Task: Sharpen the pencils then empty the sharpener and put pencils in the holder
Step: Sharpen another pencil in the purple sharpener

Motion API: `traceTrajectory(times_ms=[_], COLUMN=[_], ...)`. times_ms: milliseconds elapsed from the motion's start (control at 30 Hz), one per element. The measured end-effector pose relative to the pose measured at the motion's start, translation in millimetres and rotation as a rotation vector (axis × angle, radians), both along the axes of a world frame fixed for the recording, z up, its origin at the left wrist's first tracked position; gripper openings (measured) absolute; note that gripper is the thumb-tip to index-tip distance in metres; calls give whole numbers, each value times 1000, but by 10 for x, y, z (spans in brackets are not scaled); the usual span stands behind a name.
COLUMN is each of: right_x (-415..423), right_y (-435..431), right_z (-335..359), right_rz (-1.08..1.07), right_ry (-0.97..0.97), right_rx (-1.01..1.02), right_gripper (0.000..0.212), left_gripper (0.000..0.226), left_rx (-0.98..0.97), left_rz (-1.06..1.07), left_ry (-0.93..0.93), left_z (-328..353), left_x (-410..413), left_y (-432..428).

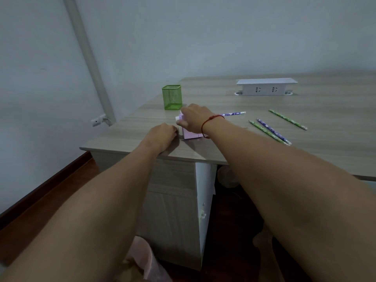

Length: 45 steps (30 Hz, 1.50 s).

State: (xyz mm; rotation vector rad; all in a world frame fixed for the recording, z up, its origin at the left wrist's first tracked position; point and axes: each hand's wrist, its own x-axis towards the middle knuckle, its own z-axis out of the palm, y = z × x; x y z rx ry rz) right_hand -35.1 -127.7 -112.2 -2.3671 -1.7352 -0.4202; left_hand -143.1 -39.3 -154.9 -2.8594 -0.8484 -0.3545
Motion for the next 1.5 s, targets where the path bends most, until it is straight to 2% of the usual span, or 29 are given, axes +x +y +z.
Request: traceTrajectory(times_ms=[200,367,500,667,867,1000,1133,1300,1500], right_x=[11,99,170,58,69,32,-5,-76,-60], right_y=[60,4,-5,71,38,34,43,53,53], right_z=[-77,-15,50,-35,49,0,23,-7,-137], right_rz=[42,24,-49,-93,-121,-105,-73,-25,10], right_ry=[-9,21,19,23,20,3,1,8,13], right_rx=[30,36,17,9,-19,-65,-82,-61,-41], right_gripper=[41,39,37,35,42,41,41,37,38], left_gripper=[21,26,25,23,23,24,24,24,31], left_rx=[154,234,160,187,181,54,-58,-61,41], left_rz=[-94,-228,-257,-163,-226,-204,-150,-52,-112], left_ry=[115,-47,-157,-173,-247,-208,-183,-19,184], left_z=[246,606,610,563,429,153,168,-5,8], left_x=[27,126,154,39,-124,-267,-292,-232,-119], left_y=[231,194,52,9,-214,-334,-277,-189,103])
